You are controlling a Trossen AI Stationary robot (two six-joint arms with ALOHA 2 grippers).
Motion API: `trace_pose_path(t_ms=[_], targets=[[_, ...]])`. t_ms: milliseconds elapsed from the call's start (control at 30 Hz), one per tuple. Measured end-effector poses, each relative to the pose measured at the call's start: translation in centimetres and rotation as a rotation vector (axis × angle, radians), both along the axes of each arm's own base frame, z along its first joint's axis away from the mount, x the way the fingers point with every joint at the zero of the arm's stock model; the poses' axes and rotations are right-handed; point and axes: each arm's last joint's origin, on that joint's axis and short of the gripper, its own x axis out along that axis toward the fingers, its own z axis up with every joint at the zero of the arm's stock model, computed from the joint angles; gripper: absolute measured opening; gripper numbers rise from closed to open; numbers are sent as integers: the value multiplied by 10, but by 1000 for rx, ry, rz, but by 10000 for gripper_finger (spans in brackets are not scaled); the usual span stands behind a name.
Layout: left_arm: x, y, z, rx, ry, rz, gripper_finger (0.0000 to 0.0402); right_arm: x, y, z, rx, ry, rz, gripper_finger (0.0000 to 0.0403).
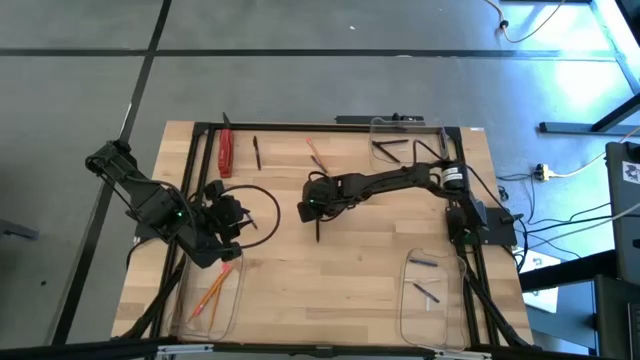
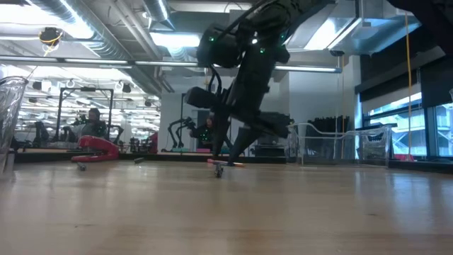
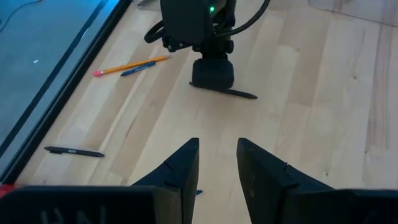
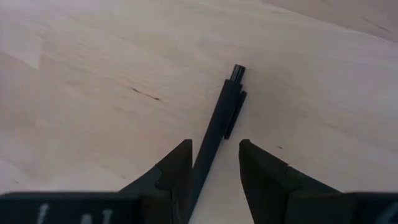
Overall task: Sort crayons/erasers/pens/pencils in bins
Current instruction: Put the black pen into the top transparent bin
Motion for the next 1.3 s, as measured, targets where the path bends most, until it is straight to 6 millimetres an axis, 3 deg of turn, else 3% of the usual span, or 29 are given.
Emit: trace_pose_path(t_ms=[300,567,1300], targets=[[0,0,0,-2,2,-1,102,0,-1,-1,-39,5,2,130],[0,0,0,-2,2,-1,102,5,-1,-16,-6,13,-6,130],[0,0,0,-2,2,-2,102,8,-2,-18,-33,-14,-16,130]])
